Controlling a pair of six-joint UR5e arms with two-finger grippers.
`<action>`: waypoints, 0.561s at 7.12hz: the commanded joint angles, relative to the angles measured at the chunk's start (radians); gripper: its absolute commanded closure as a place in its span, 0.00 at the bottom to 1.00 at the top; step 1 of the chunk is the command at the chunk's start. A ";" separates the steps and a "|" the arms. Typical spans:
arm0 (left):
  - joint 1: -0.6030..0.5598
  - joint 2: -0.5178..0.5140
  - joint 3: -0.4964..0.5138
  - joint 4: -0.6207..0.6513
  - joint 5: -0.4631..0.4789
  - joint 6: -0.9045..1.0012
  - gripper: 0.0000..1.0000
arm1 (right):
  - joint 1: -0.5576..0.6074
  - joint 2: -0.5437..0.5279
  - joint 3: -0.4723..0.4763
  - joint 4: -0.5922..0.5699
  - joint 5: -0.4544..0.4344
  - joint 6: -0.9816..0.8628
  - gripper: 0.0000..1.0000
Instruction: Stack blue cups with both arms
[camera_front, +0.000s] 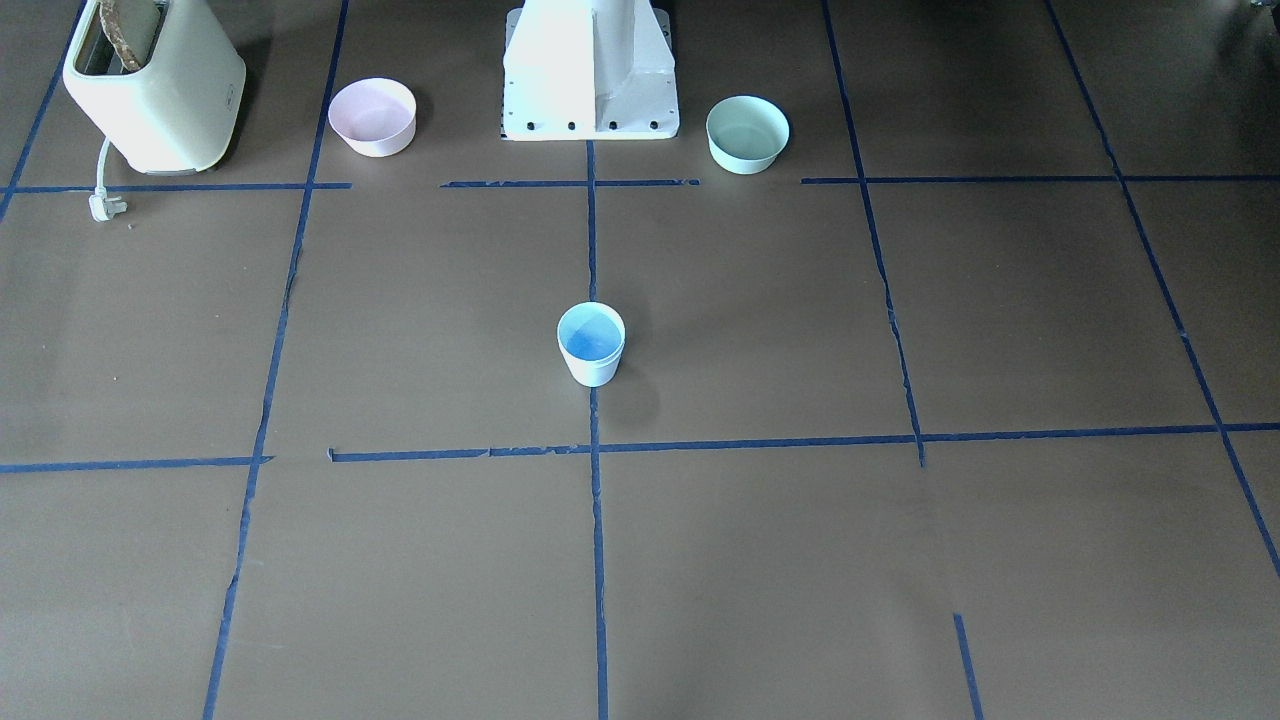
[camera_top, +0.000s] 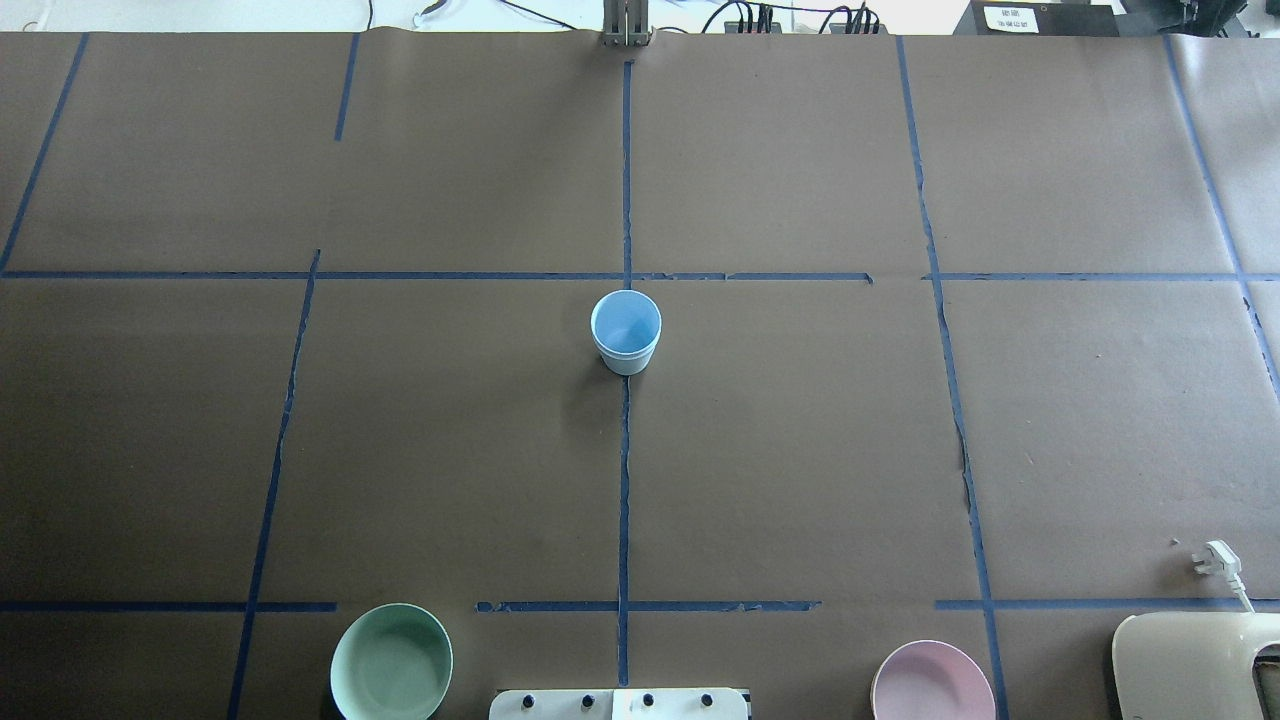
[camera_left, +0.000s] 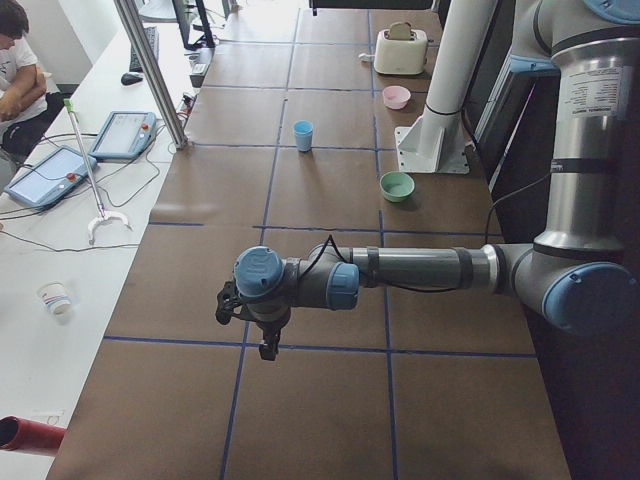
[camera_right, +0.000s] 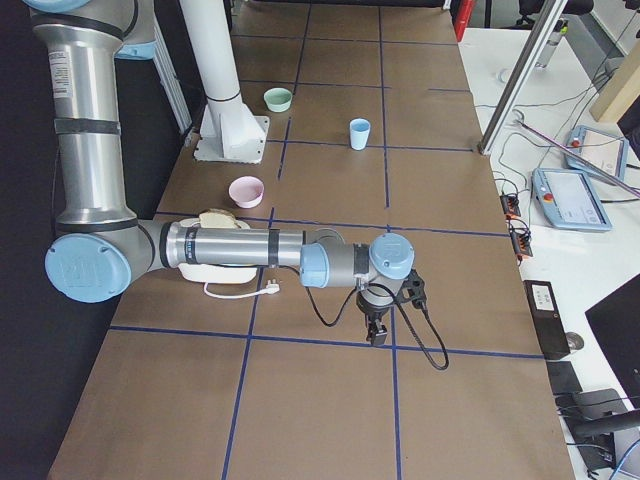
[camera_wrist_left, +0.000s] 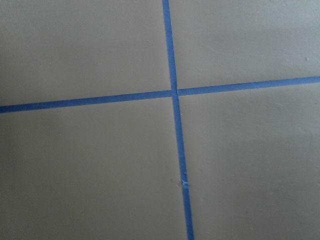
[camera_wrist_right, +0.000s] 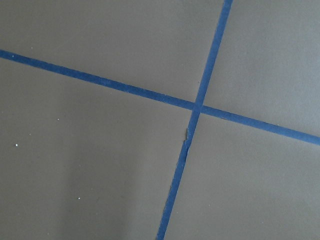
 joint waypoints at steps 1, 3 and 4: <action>-0.001 0.026 0.006 -0.024 0.007 0.000 0.00 | 0.000 0.005 -0.016 -0.012 -0.002 -0.001 0.00; 0.000 0.003 0.003 -0.013 0.007 -0.004 0.00 | 0.000 -0.005 -0.050 -0.003 0.000 -0.002 0.00; 0.000 -0.004 0.005 -0.002 0.009 -0.004 0.00 | 0.000 -0.004 -0.048 -0.001 -0.005 -0.002 0.00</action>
